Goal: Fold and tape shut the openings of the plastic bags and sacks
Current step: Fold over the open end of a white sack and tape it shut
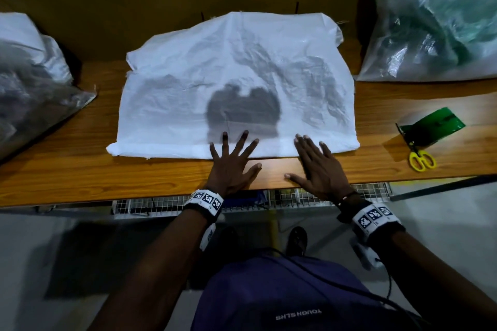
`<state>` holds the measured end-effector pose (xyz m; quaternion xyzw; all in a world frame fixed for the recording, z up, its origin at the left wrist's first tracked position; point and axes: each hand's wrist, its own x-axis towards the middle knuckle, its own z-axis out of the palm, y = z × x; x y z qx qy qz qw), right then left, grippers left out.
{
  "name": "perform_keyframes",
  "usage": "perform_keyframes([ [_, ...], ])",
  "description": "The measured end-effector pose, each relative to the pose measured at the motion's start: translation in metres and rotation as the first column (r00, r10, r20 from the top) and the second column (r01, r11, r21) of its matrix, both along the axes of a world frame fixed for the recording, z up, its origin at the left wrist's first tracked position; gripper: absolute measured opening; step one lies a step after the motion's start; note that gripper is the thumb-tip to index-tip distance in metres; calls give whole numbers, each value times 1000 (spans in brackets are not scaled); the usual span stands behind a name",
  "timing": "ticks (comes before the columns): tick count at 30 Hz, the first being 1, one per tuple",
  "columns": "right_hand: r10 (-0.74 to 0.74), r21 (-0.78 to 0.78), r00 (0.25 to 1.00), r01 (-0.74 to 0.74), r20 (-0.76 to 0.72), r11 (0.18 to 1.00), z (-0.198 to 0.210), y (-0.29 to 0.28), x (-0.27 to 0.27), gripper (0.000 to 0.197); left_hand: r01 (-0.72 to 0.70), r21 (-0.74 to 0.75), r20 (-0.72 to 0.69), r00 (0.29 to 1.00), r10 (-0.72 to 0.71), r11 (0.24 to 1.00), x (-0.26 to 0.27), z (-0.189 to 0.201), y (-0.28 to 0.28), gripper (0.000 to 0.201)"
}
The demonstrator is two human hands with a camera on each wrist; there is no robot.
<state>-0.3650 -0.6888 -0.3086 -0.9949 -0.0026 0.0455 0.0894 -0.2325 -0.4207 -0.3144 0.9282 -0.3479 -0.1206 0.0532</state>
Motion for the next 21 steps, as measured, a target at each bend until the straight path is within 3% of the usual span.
perform_keyframes([
  [6, -78, 2, 995, 78, 56, 997, 5, -60, -29, 99, 7, 24, -17, 1000, -7, 1000, 0, 3, 0, 75],
  [14, -164, 59, 985, 161, 48, 985, -4, -53, -28, 99, 5, 9, -79, 997, -5, 1000, 2, 11, 0, 73],
  [21, -121, 45, 993, 121, 7, 992, 1, -60, -28, 99, 3, -5, -71, 998, -3, 1000, 2, 5, 1, 74],
])
